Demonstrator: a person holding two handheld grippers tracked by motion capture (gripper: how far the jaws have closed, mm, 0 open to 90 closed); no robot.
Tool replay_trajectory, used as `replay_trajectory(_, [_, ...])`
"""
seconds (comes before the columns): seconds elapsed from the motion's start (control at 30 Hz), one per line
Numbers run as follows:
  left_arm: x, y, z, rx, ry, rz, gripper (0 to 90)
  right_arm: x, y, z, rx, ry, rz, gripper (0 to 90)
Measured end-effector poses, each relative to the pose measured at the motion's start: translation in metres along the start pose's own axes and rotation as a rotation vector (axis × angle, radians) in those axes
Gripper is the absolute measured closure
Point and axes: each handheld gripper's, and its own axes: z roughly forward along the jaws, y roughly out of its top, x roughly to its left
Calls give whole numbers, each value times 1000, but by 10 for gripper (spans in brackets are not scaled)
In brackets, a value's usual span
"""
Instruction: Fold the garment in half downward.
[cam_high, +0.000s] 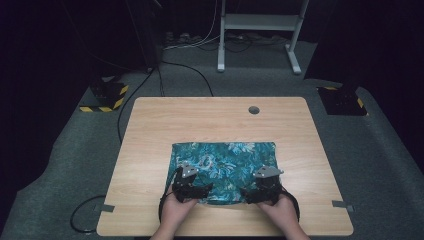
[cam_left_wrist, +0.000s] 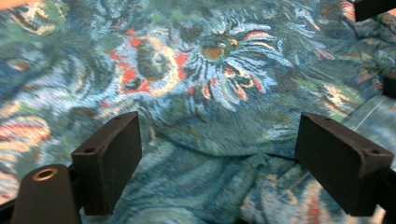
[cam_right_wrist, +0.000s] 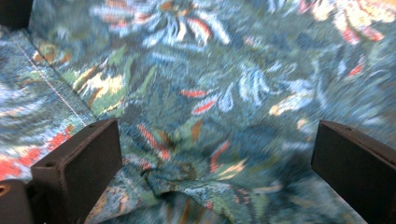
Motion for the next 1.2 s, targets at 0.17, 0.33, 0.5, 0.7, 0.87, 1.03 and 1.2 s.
replay_trajectory(0.17, [-2,-10,3,6,0,-5,146,1,-10,1,11,5,21,15])
replay_trajectory(0.33, [-3,-12,3,1,0,13,129,0,-15,0,-6,20,38,6])
replay_trajectory(0.5, [-10,-10,9,50,7,79,4,1,-15,1,-5,15,45,0])
replay_trajectory(0.7, [-9,-5,9,88,-5,94,5,2,-12,1,16,10,63,0])
replay_trajectory(0.87, [-5,-5,5,74,-14,95,5,2,-3,-7,-9,15,45,10])
replay_trajectory(1.03, [2,-3,-5,37,-7,108,3,8,7,-11,-32,5,7,1])
replay_trajectory(1.2, [15,2,-20,-6,6,101,3,14,16,-10,-54,11,-5,1])
